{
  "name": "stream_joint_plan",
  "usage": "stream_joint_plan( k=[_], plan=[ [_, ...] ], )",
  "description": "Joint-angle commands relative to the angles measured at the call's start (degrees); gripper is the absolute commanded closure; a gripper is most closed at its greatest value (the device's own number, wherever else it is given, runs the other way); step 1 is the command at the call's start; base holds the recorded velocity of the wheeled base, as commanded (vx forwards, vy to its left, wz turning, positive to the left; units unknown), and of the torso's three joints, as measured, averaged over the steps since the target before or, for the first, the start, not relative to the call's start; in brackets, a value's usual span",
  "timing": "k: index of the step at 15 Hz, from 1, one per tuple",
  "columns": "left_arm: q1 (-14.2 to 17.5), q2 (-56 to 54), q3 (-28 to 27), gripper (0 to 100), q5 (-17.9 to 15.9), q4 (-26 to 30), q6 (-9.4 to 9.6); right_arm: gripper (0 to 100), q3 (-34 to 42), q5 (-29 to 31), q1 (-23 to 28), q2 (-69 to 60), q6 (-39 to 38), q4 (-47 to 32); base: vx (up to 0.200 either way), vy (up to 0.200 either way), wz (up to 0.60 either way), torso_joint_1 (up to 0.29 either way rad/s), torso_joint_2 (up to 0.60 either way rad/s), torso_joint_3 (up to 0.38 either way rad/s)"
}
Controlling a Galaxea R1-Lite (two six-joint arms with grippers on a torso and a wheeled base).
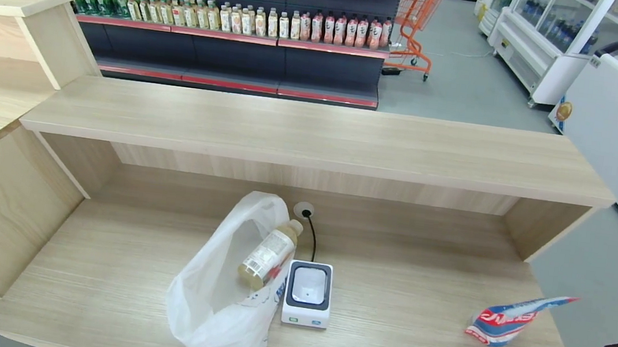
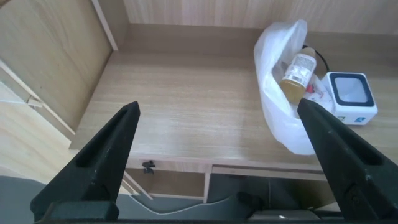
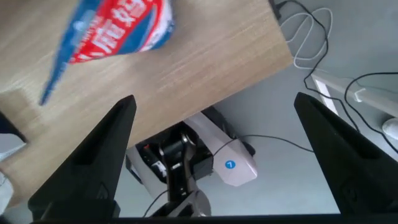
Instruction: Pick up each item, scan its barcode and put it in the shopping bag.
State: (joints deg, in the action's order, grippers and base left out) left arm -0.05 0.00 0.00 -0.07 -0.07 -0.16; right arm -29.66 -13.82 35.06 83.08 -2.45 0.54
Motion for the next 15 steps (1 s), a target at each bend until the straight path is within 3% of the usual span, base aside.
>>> stream_joint_plan(
  k=[1,4,7,9,15],
  plan=[
    [-0.04,0.0,0.0,0,0.07,-0.01,-0.02,0,0.04,-0.06,-0.08,-0.02,-0.01,0.17,0.0,0.0,0.0,0.0,0.0,0.0],
    [-0.04,0.0,0.0,0,-0.01,-0.01,-0.11,0,0.04,-0.15,-0.17,1.47,-0.27,4.12,0.0,0.0,0.0,0.0,0.0,0.0],
    [-0.04,0.0,0.0,0,-0.01,-0.01,0.07,0,-1.72,-0.33,-2.89,2.26,-4.14,5.97,0.0,-0.2,0.0,0.002,0.0,-0.001],
    [-0.04,0.0,0.0,0,-0.01,-0.01,-0.02,0,-3.48,-0.5,-5.27,2.79,-6.34,5.97,0.0,0.0,0.0,0.0,0.0,0.0],
    [-0.13,0.0,0.0,0,-0.01,-0.01,-0.02,0,-6.02,0.03,-17.83,9.21,-15.83,10.36,0.0,0.0,0.0,0.0,0.0,0.0]
  ],
)
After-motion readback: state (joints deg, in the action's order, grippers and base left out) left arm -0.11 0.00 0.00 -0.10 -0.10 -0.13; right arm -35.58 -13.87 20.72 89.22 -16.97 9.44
